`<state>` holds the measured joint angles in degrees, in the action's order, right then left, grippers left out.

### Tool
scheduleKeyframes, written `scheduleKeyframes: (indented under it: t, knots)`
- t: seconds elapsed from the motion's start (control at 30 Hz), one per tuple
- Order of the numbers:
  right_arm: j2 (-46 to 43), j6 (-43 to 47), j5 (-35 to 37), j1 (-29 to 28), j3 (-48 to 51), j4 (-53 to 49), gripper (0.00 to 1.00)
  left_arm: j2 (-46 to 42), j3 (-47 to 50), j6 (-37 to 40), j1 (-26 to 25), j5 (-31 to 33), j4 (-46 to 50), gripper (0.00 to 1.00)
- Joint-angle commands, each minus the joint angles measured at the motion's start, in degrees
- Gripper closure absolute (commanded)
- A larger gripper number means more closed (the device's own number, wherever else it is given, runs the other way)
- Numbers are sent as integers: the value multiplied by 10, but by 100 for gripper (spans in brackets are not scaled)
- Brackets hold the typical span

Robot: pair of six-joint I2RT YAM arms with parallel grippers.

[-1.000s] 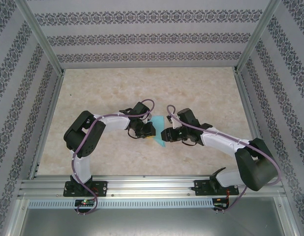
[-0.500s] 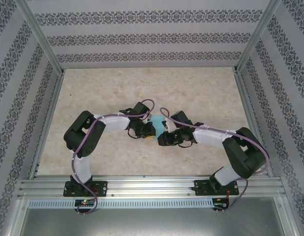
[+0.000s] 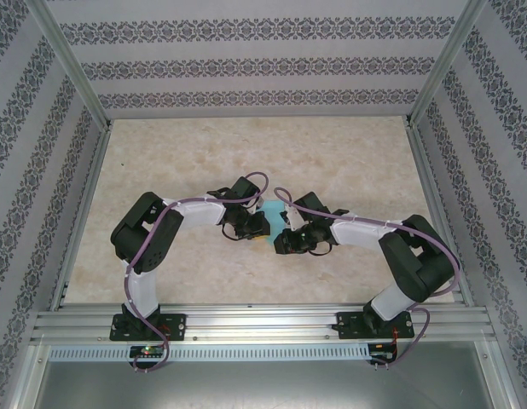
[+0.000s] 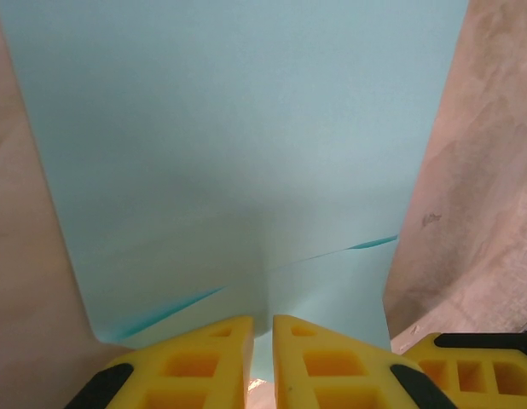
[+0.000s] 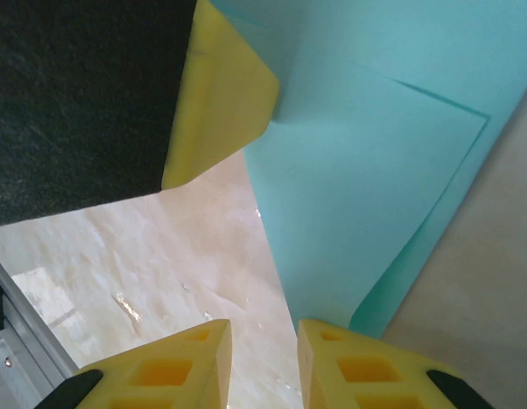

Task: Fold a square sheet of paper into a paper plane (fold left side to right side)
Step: Third fold the triangle at the center of the table.

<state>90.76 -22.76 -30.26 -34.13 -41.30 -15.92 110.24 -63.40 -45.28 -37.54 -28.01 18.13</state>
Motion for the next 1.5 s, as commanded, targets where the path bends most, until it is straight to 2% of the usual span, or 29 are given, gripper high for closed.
scheduleKeyframes:
  t: [0.0,0.73,1.17,1.47]
  knots:
    - [10,11,14,-6,-13,-12,73,29,-1,13,-6,35,8,83]
    - [40,-8,55,-3,-2,-63,80,26,-15,24,-6,41,24,83]
    - [57,-23,57,-1,14,-65,96,-21,-88,59,6,62,91,80]
    - [61,-26,57,0,12,-63,98,-99,-12,27,-14,51,56,81]
